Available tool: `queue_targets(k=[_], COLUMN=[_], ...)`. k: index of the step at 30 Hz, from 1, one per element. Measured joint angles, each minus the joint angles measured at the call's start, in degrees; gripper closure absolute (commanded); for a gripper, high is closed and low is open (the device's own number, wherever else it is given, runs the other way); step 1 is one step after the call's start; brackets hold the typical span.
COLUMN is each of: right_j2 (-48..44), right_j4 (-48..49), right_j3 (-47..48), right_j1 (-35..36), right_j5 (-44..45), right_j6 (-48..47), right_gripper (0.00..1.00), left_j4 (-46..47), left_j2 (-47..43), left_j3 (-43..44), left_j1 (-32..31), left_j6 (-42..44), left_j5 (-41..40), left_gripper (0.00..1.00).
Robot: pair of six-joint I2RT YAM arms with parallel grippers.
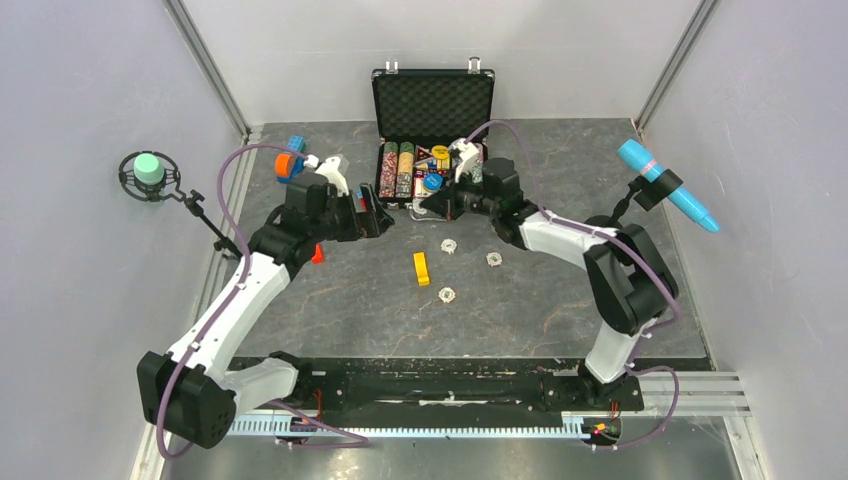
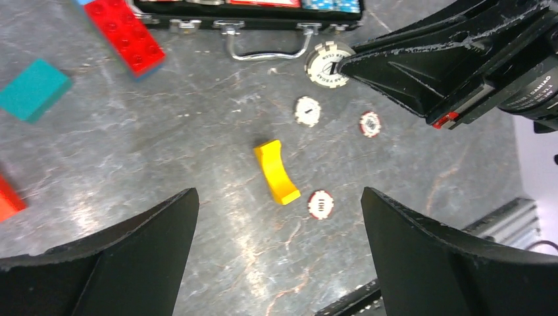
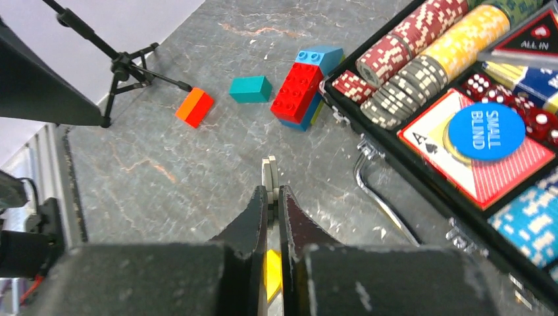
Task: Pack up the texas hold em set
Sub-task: Place the poker chip in the chip case.
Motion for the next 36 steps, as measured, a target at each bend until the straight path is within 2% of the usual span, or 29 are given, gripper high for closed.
queue_targets(k=[8,16,21,36], right_j2=[9.7,21.2,26.0,30.6], right_j4=[1.1,-1.7,-4.6,-9.1], right_j3=[8.8,23.9,29.7,32.9], right_j1=[2.5,2.6,2.6,2.6], right_j5=[-0.3,-1.8,-1.4,0.0], right_j6=[-10.0,-18.4,-22.0,-26.6], right_gripper=[1.00,1.00,1.00,1.00], left_j4=[-3.0,-3.0,-3.0,-3.0], left_j2=[-0.4,-0.6,-0.9,-1.1], left_j3=[0.0,-0.2,-0.3,-0.4], left_j1=[2.7,4.3,4.6,4.9], left_j6=[3.5,3.5,3.5,3.5], left_j5=[-3.1,-3.1,-3.1,-3.1], left_gripper=[0.00,0.00,0.00,0.00])
